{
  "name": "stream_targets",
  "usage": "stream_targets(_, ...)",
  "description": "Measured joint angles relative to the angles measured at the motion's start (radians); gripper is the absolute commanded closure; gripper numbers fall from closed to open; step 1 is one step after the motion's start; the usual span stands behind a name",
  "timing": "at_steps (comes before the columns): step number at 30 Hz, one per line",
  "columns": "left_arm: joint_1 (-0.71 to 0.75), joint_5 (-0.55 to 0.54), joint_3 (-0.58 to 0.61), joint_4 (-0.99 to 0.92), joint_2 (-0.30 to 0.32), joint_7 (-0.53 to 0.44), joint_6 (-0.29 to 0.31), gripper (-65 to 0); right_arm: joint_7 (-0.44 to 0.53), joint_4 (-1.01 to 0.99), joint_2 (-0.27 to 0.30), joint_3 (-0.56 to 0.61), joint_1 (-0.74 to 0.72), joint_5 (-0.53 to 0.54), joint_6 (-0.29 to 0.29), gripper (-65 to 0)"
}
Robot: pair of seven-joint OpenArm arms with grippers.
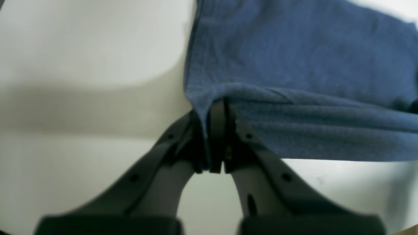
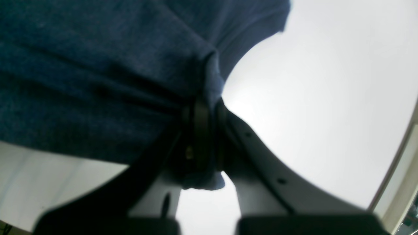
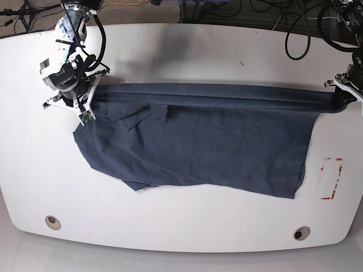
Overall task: Fold the T-shirt properly
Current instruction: 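Lay the shirt flat on the table, holding its edge with both grippers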
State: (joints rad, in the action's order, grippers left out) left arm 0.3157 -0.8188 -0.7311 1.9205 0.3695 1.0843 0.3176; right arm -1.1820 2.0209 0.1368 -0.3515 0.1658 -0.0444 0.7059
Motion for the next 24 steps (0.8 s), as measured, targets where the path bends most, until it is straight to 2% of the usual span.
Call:
stream_targets(5, -0.043, 0.115, 0.043, -0.024, -0.001, -0.003, 0.086, 0.0, 0.004, 0.0, -0.034, -0.001, 0.055, -0.004, 0.0, 0.0)
stream_targets(8, -0.087, 0.192, 0.062, -0.049, -0.002, -0.004, 0.121, 0.0, 0.051, -0.002, -0.056, 0.002, 0.099, -0.009, 0.0, 0.0)
stream_targets(13, -0.167, 0.299, 0.119, -0.106, 0.0, -0.013, 0.179, 0.0, 0.101, -0.008, -0.062, 0.004, 0.146, -0.011, 0.001, 0.0)
stream_targets(18, -0.244, 0.362, 0.173, -0.192, -0.002, -0.016, 0.212, 0.0, 0.109, -0.008, -0.059, 0.002, 0.162, -0.011, 0.0, 0.0)
stream_targets(24, -0.329, 0.446, 0.27, -0.32, -0.003, -0.015, 0.221, 0.0, 0.114, -0.026, -0.059, 0.002, 0.166, -0.014, 0.0, 0.0)
